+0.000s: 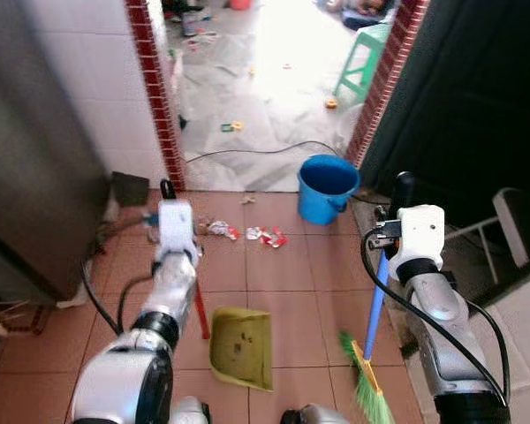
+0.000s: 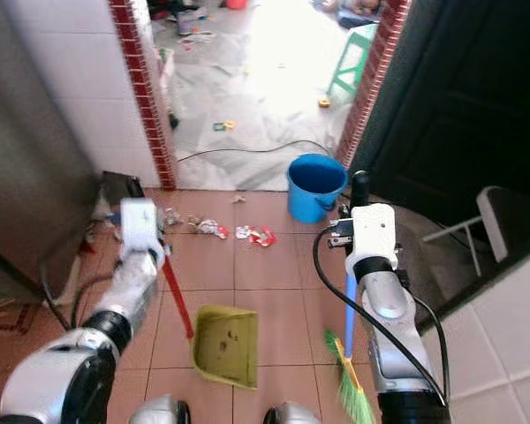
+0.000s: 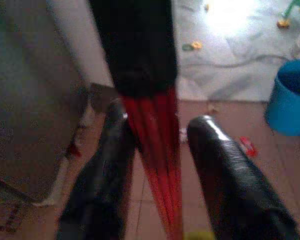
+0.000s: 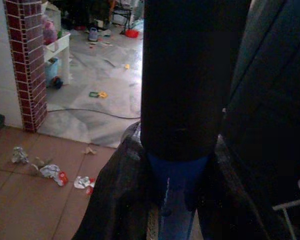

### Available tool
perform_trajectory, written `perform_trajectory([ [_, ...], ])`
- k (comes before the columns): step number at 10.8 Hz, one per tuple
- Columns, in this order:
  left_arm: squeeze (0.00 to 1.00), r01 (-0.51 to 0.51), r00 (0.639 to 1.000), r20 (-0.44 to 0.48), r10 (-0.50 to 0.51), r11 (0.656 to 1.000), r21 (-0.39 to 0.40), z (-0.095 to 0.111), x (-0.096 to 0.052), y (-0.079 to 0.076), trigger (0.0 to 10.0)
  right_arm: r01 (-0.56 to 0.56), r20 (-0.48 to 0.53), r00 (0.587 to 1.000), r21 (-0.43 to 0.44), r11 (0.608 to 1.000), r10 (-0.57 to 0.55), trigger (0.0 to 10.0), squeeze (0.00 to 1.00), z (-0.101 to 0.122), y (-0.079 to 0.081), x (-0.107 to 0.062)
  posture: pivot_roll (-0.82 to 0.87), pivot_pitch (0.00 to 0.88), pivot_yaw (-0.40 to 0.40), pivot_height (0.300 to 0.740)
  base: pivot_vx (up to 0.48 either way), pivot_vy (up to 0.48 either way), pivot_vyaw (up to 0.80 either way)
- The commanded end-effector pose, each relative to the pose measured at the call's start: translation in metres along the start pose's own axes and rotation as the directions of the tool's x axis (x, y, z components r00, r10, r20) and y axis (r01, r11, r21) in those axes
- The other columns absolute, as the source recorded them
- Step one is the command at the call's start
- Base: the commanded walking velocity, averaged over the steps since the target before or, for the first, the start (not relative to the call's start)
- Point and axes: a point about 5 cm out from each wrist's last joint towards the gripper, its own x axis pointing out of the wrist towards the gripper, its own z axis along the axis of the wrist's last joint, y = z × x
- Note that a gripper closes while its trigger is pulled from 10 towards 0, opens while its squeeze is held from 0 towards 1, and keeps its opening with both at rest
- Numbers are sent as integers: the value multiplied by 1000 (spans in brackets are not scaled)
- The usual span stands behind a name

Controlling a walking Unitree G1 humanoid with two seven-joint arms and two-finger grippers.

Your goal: Sweep floor

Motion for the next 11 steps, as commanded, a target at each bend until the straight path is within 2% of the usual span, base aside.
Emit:
perform_trajectory([
  [1,1000,37,999,-3,-37,999,11,2,0,-5,10000,20,51,999,-17,1000,-19,10000,0,10,-3,4,-152,0,-50,740,0,0,0],
  [5,1000,66,998,-11,-66,997,26,0,-5,0,10000,28,55,998,-16,999,-27,10000,0,8,-4,6,-144,0,-47,740,0,0,0],
  [6,1000,96,995,2,-96,995,22,3,-10,1,10000,31,55,998,-15,999,-30,10000,0,7,-4,6,-125,0,-42,740,0,0,0],
  [7,1000,130,991,17,-131,990,56,4,-18,2,10000,34,55,998,-13,999,-34,10000,0,6,-3,7,-119,0,-41,740,0,0,0],
  [8,1000,143,989,20,-145,986,86,1,-24,7,10000,36,54,998,-9,999,-35,10000,0,5,-2,8,-114,0,-39,740,0,0,0],
  [9,1000,151,988,8,-152,986,74,0,-29,12,10000,37,55,998,-6,999,-36,10000,0,5,-1,9,-101,0,-37,740,0,0,0],
  [10,1000,141,990,14,-143,985,103,0,-33,22,10000,36,55,998,-3,999,-36,10000,0,4,0,9,-97,0,-39,740,0,0,0],
  [11,1000,134,991,-1,-135,986,99,-4,-37,31,10000,35,54,998,-1,999,-35,10000,0,3,0,10,-97,0,-39,740,0,0,0],
])
